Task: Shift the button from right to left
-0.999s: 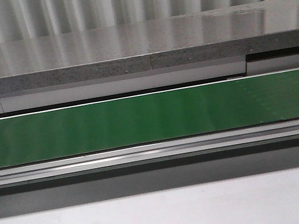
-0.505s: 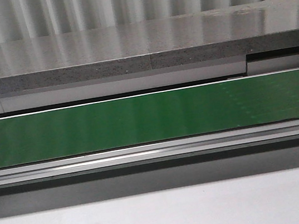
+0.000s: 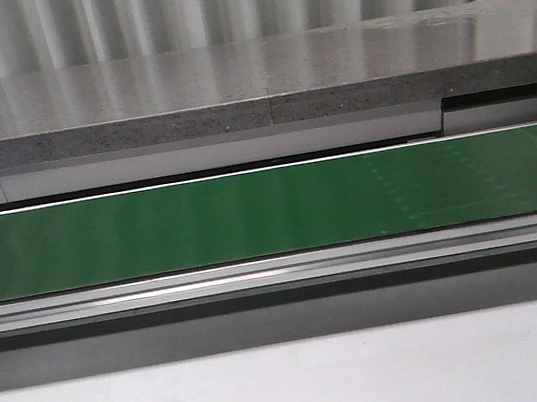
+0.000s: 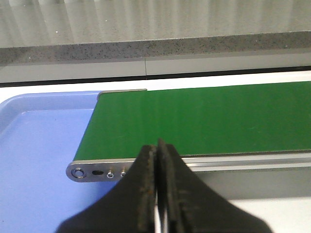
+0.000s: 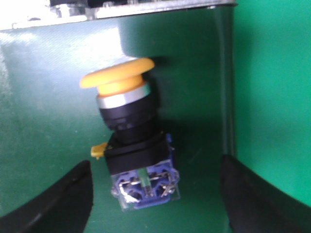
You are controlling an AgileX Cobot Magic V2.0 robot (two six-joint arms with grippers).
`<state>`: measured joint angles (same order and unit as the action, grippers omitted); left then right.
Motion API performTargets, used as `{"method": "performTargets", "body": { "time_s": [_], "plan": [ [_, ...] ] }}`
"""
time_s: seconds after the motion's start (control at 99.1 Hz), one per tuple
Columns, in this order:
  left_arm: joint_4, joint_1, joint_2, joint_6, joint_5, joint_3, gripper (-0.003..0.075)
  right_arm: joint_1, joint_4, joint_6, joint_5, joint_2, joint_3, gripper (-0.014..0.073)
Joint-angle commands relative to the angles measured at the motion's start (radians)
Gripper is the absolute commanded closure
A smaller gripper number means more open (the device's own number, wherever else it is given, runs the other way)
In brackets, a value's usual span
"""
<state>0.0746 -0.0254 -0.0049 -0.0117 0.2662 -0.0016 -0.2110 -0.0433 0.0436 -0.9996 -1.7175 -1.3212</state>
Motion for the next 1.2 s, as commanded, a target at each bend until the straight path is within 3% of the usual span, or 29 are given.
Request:
{"method": "performTargets", "body": {
  "time_s": [0.0,0.121,0.242,0.485,0.838,1.191],
  "plan": [
    [-0.008,-0.003,-0.034,-0.009,-0.080,0.026,0.0740,0.000,-0.027,0.013,0.029,0.063,-0.023,0.0008],
    [-0.008,-0.003,-0.034,-0.009,-0.080,0.026,0.0740,0.012,-0.056,0.025,0.045,0.114,-0.023,0.0085],
    [-0.008,-0.003,-0.034,-0.009,-0.080,0.026,0.0740,0.054,-0.055,0.077,0.047,0.174,-0.023,0.0231],
    [-0.008,-0.003,-0.034,-0.009,-0.080,0.026,0.0740,0.162,-0.055,0.093,0.028,0.284,-0.022,0.0668],
    [-0.008,-0.003,-0.034,-0.009,-0.080,0.026,0.0740,0.274,-0.070,0.092,0.118,0.498,0.166,0.0660],
    [-0.008,-0.003,-0.034,-0.009,-0.080,0.026,0.0740,0.280,-0.071,0.092,0.279,0.809,0.467,0.0660]
  ]
}}
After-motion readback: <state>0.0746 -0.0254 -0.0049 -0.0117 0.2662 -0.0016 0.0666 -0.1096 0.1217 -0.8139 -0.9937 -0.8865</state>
